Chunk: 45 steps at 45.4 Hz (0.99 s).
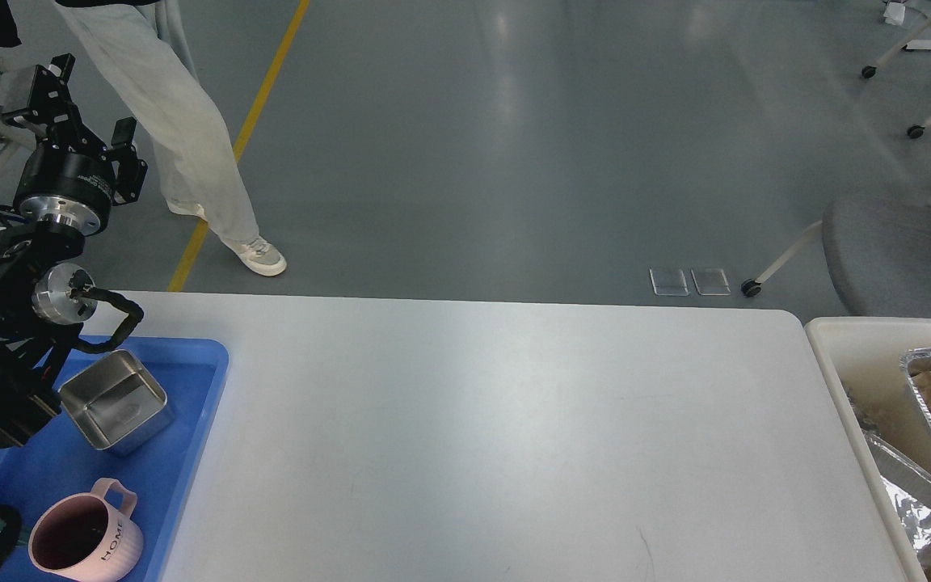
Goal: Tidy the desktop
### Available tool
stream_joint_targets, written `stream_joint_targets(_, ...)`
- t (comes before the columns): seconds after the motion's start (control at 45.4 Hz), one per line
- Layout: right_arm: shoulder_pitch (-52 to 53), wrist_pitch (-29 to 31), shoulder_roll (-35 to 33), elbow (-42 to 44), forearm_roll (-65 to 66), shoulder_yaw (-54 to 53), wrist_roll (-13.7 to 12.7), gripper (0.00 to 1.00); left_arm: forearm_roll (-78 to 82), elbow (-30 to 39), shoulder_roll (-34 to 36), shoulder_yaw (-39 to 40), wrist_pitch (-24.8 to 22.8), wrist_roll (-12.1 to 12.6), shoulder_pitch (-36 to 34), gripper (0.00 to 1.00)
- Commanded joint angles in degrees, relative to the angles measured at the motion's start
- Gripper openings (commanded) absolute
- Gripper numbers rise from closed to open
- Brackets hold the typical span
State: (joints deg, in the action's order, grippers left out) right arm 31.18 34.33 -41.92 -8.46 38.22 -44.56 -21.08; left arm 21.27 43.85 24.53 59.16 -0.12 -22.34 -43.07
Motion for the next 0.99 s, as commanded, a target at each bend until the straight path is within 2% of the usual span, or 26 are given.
stream_joint_targets(0.0, -1.04, -2.5, 0.17, 0.11, -1.22, 0.0, 0.07, 0.14, -0.08, 0.0, -0.27, 0.08, 0.03, -4.54, 0.27, 0.97)
stream_joint_targets(0.066, -1.12, -5.4, 0.17, 0.11, -1.39, 0.0, 0.07, 0.41, -0.08, 0.0, -0.45, 0.08, 0.12, -5.52, 0.53, 0.97)
stream_joint_targets(0.198, -1.39, -11.91, 1.58, 0.11, -1.39, -0.09, 0.16, 0.76, -0.08, -0.26, -0.45, 0.08, 0.3, -5.52, 0.53, 0.97)
stream_joint_targets(0.264, -1.56, -13.67, 2.19, 0.11, -1.39, -0.09, 0.25, 0.88, -0.17, -0.35, -0.45, 0.08, 0.21, -5.43, 0.62, 0.97)
stream_joint_targets(0.352, -1.56, -14.46, 2.55, 0.11, -1.48, -0.09, 0.33, 0.98, -0.17, -0.44, -0.45, 0.08, 0.3, -5.52, 0.62, 0.97)
stream_joint_targets(0.594, -1.3, -16.39, 3.16, 0.11, -5.43, -0.79, 0.42, 1.0, -0.17, -0.44, -0.36, 0.08, 1.7, -5.43, 0.53, 0.97)
stream_joint_targets(0.814, 1.86, -18.07, 6.94, -0.06, -13.25, -7.2, 0.68, 1.0, -2.1, -0.44, -0.27, 0.08, 1.35, -4.2, 0.45, 0.97)
stream_joint_targets(0.858, 3.7, -18.15, 7.99, -0.06, -13.78, -8.69, 0.68, 1.0, -3.07, -0.44, -0.27, 0.17, 1.18, -2.98, 0.27, 0.97)
stream_joint_targets(0.968, 10.02, -20.78, 11.68, -0.06, -14.92, -13.08, 0.68, 1.0, -8.16, -0.44, -0.27, 0.25, 0.83, 2.47, 0.01, 0.97)
